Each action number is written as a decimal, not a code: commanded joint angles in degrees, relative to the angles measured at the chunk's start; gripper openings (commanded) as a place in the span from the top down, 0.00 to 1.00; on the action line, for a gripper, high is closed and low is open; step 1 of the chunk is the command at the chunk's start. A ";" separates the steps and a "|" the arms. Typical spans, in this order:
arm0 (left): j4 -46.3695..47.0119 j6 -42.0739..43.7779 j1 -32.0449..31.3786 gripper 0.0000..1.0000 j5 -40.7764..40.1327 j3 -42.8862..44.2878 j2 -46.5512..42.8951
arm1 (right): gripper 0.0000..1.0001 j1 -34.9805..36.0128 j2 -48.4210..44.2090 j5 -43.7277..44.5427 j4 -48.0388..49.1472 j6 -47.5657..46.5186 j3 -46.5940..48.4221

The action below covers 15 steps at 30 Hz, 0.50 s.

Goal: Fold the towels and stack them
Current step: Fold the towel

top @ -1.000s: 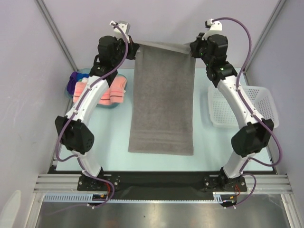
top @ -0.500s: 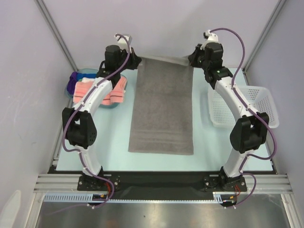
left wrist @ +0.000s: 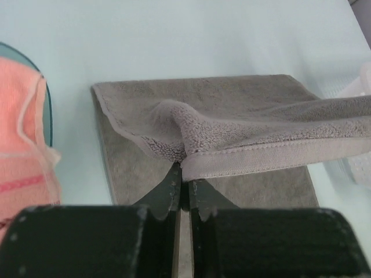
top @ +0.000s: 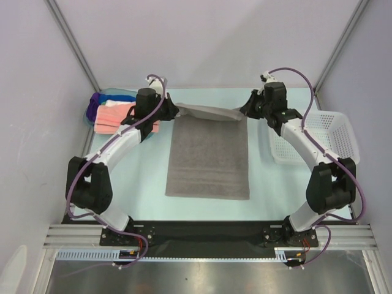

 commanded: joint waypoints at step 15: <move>-0.75 -7.70 -10.40 0.63 -19.33 -22.58 -17.48 | 0.99 4.79 -10.99 3.47 -8.12 1.66 -17.04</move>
